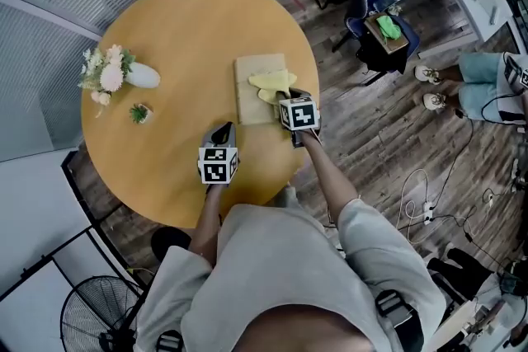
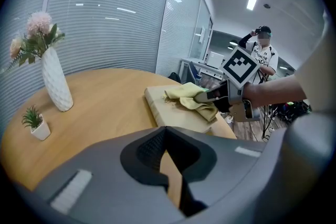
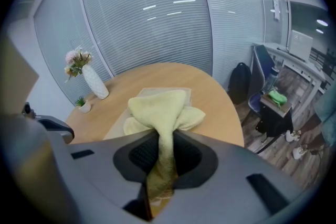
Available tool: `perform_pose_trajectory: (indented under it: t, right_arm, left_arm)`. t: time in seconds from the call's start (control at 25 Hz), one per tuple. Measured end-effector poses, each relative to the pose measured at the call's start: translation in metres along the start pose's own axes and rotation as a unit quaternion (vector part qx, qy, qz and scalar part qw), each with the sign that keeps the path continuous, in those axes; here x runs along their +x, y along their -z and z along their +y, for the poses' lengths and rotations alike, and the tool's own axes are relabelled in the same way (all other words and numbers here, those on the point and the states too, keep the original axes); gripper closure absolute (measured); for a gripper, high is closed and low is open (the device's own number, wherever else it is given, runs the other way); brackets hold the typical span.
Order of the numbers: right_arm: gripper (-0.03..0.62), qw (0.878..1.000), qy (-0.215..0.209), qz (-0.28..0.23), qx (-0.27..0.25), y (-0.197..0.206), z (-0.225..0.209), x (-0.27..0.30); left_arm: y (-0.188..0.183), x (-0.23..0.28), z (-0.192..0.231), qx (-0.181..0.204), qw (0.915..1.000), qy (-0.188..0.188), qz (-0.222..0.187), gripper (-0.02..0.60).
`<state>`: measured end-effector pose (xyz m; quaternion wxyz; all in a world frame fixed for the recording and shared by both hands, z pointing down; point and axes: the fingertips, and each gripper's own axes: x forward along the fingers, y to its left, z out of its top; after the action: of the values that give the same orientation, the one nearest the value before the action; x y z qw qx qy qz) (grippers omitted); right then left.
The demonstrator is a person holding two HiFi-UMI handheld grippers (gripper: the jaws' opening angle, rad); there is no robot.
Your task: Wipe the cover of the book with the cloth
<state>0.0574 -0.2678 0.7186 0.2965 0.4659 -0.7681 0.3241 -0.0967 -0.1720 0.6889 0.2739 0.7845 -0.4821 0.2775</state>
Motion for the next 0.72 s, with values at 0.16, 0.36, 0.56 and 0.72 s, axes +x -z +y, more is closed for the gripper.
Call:
perform_pose_trajectory:
  t: [0.16, 0.36, 0.56, 0.72]
  right_arm:
    - [0.526, 1.000, 0.006, -0.002, 0.003, 0.002, -0.009, -0.005]
    - [0.526, 1.000, 0.015, -0.002, 0.004, 0.004, -0.017, -0.010]
    - [0.526, 0.999, 0.032, -0.001, 0.008, 0.008, -0.026, -0.017]
    - [0.526, 0.999, 0.038, -0.006, 0.013, 0.011, -0.029, -0.022]
  left_arm:
    - [-0.002, 0.000, -0.004, 0.005, 1.0000, 0.003, -0.002, 0.572]
    - [-0.002, -0.001, -0.007, 0.007, 1.0000, 0.003, -0.001, 0.572]
    - [-0.003, -0.006, -0.007, 0.009, 0.9999, 0.005, -0.004, 0.572]
    - [-0.003, -0.008, -0.007, 0.015, 0.9998, 0.007, -0.006, 0.572]
